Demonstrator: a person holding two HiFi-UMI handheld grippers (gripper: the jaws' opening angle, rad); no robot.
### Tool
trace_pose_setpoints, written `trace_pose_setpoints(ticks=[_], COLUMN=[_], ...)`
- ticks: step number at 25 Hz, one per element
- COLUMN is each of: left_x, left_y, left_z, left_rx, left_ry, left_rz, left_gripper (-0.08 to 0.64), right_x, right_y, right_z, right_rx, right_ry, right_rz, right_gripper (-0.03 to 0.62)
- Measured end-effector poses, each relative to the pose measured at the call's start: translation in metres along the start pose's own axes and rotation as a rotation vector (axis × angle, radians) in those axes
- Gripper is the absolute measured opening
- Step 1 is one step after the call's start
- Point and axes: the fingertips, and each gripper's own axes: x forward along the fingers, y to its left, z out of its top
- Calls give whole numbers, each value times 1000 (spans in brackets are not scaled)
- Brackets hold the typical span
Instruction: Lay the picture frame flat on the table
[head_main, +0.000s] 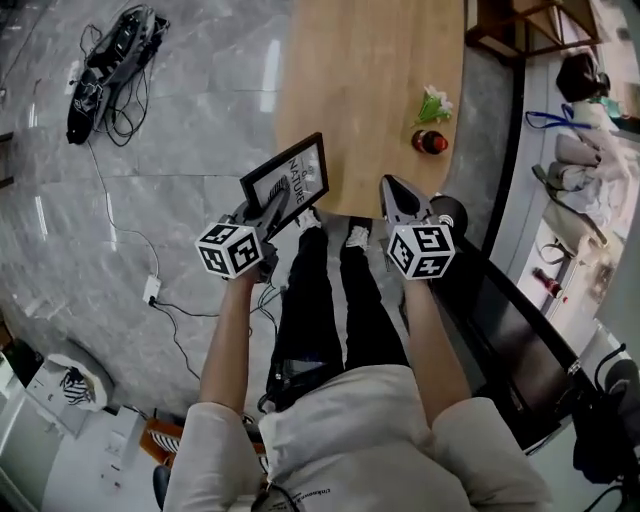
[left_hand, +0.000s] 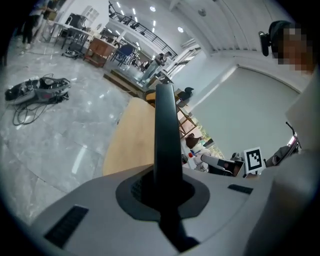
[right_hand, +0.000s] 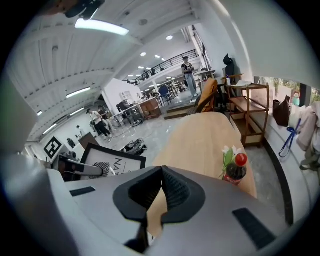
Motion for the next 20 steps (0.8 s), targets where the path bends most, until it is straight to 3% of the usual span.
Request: trace_pose_setpoints(ticks=[8, 14, 20], left_x=[78, 125, 175], left_y=[59, 64, 58], left_z=[-32, -43, -55], left_rx=[-162, -177, -167], left_ry=[61, 134, 222], left_rz=[-69, -168, -303], left_gripper=[28, 28, 28], right_x=[87, 120, 146], right_y=[-21, -24, -49], right_z=[-80, -116, -129], right_rx=[119, 198, 190], right_ry=[31, 46, 32], right_rz=[-77, -15, -19], right_gripper=[32, 32, 32])
